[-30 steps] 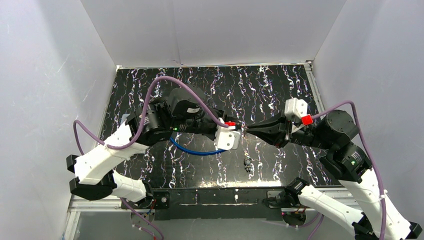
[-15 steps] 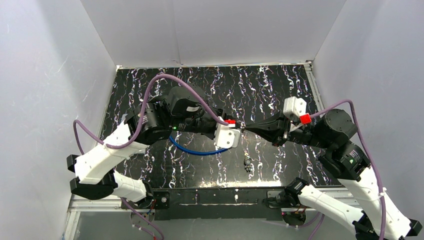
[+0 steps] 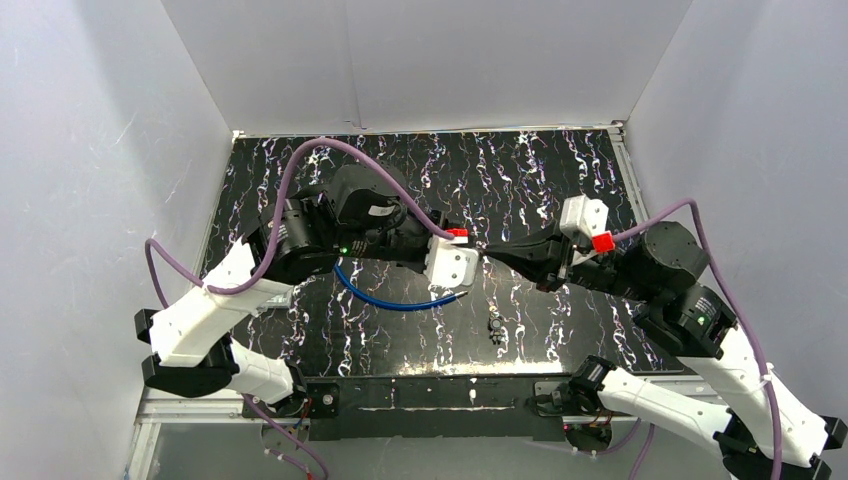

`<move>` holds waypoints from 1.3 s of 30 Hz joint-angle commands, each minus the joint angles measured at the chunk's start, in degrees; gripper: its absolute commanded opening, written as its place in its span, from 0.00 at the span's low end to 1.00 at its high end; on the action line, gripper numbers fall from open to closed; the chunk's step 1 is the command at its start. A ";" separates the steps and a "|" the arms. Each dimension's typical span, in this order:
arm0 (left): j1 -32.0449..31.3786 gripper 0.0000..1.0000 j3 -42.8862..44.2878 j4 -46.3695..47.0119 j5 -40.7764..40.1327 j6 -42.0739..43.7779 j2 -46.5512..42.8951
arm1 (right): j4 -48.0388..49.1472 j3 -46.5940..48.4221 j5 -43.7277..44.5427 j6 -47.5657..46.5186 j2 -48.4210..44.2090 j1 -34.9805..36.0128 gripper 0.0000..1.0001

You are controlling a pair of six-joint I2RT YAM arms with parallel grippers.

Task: Unlock with the key

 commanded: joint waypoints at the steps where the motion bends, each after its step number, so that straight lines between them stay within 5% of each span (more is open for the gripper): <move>1: -1.05 0.00 2.12 6.48 4.84 0.37 1.65 | 3.98 -0.03 2.96 0.26 3.43 3.63 0.01; 7: -2.15 0.00 -1.02 7.39 2.76 6.94 0.10 | 8.36 -2.19 7.18 8.69 3.46 3.85 0.01; 16: -3.14 0.00 -15.08 23.20 -2.51 22.31 -7.06 | 9.91 -4.22 10.18 21.12 4.31 3.85 0.01; 23: -3.18 0.00 -17.40 27.41 -2.07 26.99 -8.34 | 8.17 -3.49 12.99 26.00 4.63 3.51 0.01; 39: -3.14 0.00 -33.71 48.10 0.42 42.18 -14.39 | 11.69 -5.57 7.18 37.72 3.58 -4.10 0.01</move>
